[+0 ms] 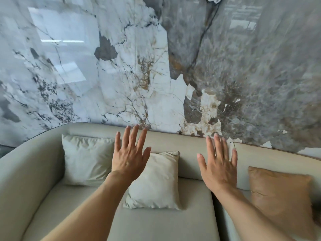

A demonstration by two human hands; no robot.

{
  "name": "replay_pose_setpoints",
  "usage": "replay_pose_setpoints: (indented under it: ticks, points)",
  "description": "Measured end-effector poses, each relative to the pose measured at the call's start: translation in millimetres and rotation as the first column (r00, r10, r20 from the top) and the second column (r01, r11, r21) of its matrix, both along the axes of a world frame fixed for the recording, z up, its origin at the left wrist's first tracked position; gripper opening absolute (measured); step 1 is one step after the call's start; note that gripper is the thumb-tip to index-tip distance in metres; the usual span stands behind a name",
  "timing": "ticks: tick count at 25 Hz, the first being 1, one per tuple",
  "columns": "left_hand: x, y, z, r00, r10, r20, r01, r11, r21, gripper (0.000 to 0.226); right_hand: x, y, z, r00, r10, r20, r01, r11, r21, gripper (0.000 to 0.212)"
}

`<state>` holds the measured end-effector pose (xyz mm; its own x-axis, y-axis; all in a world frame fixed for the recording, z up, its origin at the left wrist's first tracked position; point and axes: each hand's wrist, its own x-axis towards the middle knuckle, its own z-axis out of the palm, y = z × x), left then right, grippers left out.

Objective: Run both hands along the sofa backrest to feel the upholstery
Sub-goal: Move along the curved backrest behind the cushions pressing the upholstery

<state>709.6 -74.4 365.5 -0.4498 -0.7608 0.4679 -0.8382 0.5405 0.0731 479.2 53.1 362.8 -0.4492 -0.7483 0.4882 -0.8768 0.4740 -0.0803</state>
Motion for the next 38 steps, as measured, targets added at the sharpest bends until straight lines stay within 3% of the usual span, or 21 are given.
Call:
replay_pose_setpoints:
  ticks: [7, 14, 26, 38]
  points:
    - [98.8, 78.0, 12.2, 0.982, 0.161, 0.098, -0.156, 0.986, -0.058, 0.062, 76.4, 22.1, 2.1, 0.978, 0.202, 0.045, -0.198, 0.978, -0.071, 0.067]
    - [201.5, 89.5, 21.1, 0.966, 0.258, 0.028, -0.256, 0.964, -0.068, 0.063, 173.8, 5.2, 15.2, 0.942, 0.333, 0.034, -0.329, 0.94, -0.086, 0.069]
    - [444.0, -14.2, 5.8, 0.963, 0.271, -0.006, -0.271, 0.963, 0.002, 0.068, 421.0, -98.1, 6.5, 0.941, 0.334, 0.049, -0.333, 0.942, -0.036, 0.066]
    - [468.6, -171.7, -4.5, 0.984, 0.177, 0.033, -0.177, 0.984, 0.014, 0.064, 456.1, -235.4, -34.1, 0.966, 0.239, 0.097, -0.239, 0.971, -0.012, 0.065]
